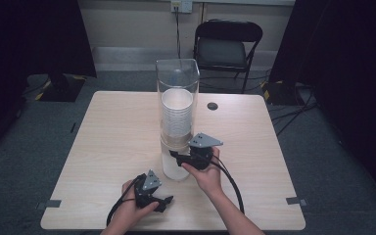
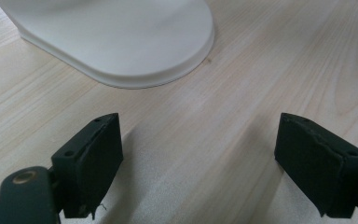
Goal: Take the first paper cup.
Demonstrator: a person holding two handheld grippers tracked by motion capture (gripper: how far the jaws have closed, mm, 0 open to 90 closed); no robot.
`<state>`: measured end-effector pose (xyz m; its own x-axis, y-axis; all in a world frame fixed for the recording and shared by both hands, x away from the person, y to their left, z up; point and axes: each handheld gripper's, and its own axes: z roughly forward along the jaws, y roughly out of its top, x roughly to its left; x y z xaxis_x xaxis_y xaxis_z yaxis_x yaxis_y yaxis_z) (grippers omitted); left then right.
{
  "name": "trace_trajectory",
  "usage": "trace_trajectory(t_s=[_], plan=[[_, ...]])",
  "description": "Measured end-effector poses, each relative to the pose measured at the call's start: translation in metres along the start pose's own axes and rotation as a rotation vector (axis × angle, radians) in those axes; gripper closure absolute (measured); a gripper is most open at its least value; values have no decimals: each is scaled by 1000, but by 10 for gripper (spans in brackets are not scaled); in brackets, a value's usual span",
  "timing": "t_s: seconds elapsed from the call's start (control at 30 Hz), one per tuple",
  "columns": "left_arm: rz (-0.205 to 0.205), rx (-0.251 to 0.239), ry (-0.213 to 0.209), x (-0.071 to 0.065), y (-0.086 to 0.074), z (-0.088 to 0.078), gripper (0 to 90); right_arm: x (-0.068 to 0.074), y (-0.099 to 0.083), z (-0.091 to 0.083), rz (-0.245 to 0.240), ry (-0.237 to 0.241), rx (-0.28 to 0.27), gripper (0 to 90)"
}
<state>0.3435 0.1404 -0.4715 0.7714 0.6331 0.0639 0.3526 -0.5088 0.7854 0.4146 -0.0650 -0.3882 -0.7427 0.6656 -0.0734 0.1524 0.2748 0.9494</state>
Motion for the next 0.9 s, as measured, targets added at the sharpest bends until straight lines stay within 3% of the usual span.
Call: trace_trajectory(t_s=[0.17, 0.2, 0.33, 0.37, 0.6, 0.67, 0.73, 0.77, 0.8, 0.9], plan=[[6, 5, -1, 0, 0, 0, 145, -3, 3, 0, 27, 25, 4, 333], [7, 5, -2, 1, 0, 0, 144, -5, 4, 1, 67, 32, -24, 260], [7, 15, 1, 0, 1, 0, 143, -5, 10, 1, 88, 26, -51, 239], [9, 17, 0, 1, 1, 0, 142, -4, 11, 2, 79, 35, -47, 310], [0, 6, -6, 0, 0, 0, 143, 1, 5, 2, 3, -1, -64, 340], [9, 7, -3, 1, 0, 0, 142, 0, 1, 3, -26, -7, -31, 354], [3, 12, -2, 0, 1, 0, 142, -4, -18, 9, -27, 4, 88, 370], [3, 12, -2, 0, 1, 0, 142, -4, -18, 9, -27, 4, 88, 370], [2, 13, -3, 0, 1, 0, 142, -6, -42, 9, -13, -1, 126, 366], [9, 20, 4, 0, 1, 0, 142, -6, -49, 8, -8, 15, 129, 358]])
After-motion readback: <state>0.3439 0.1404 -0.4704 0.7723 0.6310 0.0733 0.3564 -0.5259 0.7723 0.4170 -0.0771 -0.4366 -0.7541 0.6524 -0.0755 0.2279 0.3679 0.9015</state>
